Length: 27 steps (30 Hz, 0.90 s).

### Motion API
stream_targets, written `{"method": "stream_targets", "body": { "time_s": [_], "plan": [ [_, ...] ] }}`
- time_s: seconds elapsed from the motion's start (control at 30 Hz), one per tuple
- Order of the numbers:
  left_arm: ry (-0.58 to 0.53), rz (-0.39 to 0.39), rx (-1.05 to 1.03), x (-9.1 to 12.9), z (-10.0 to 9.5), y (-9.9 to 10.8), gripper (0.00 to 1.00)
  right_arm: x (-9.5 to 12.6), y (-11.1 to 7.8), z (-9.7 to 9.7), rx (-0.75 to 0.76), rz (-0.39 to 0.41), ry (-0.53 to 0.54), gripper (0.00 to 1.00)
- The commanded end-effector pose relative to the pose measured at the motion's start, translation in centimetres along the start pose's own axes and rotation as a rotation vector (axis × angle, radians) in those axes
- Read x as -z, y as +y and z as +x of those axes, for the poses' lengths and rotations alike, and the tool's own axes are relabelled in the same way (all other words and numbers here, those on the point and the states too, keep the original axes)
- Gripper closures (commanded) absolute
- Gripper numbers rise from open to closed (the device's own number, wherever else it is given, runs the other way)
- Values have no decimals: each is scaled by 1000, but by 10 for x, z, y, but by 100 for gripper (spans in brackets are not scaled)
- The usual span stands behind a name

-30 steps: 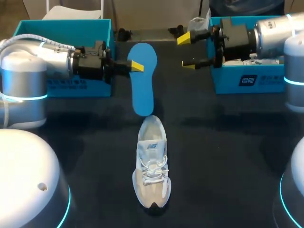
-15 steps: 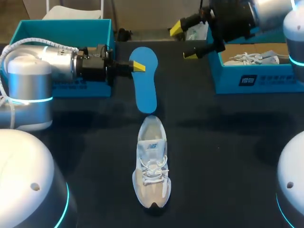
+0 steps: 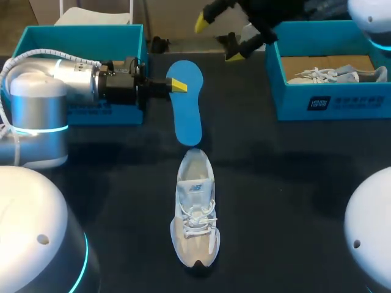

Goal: Take the shoe out of the shoebox, open the shoe tongue, remove and reinsert the insole, then place the shoe into the shoebox

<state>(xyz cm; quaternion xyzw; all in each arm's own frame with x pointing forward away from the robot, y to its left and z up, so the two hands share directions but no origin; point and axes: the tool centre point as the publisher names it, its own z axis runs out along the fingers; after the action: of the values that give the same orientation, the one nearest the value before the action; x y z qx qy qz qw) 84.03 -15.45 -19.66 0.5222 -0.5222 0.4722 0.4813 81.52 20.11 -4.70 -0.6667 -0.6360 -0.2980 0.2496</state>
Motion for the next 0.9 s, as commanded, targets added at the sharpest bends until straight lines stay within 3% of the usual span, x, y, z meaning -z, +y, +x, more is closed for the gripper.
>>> {"method": "stream_targets", "body": {
  "time_s": [0.03,0.47,0.9],
  "plan": [
    [-3,0,0,0,0,0,100,-6,1,19,-17,12,-475,0],
    [-3,0,0,0,0,0,100,-12,-10,51,-87,-11,-677,0],
    [-3,0,0,0,0,0,100,-22,-27,67,-127,-50,-714,0]
  ]
}}
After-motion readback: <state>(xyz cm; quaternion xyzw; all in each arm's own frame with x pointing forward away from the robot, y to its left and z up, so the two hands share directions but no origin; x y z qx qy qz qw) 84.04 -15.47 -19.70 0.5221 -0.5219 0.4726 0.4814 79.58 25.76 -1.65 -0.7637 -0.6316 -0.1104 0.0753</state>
